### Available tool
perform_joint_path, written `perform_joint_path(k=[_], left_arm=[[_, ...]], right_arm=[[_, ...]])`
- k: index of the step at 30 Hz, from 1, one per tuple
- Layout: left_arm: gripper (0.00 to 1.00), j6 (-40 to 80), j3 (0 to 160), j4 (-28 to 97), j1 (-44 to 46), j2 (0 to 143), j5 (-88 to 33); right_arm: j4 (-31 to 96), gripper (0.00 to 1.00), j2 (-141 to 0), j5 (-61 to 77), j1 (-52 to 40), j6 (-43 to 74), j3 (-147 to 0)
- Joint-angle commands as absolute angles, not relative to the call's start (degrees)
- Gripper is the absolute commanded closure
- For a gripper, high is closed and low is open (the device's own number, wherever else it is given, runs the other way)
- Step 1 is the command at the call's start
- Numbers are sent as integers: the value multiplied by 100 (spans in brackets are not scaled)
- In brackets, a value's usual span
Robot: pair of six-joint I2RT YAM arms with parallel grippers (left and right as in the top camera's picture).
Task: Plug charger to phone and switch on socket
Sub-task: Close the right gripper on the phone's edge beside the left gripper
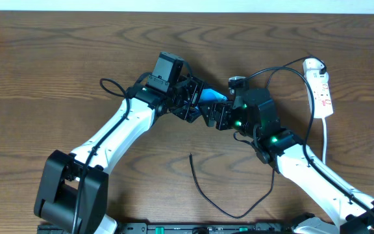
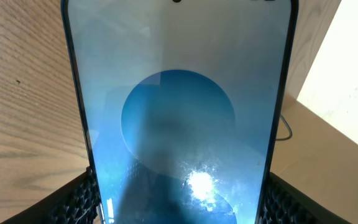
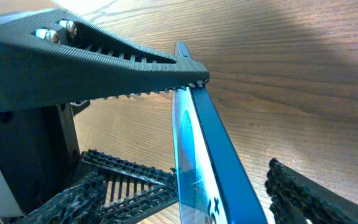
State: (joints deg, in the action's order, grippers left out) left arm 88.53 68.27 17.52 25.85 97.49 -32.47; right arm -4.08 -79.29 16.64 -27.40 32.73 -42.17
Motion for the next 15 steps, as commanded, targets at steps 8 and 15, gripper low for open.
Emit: perform_joint_path(k=[8, 15], left_arm=[[93, 8884, 6938, 1699, 2587, 9579, -3472], [93, 8882, 6938, 1699, 2620, 9579, -3468]], right_arm=[[-401, 41, -7953, 1597, -2781, 3275, -4322], [-401, 56, -7953, 1597, -2781, 3275, -4322]])
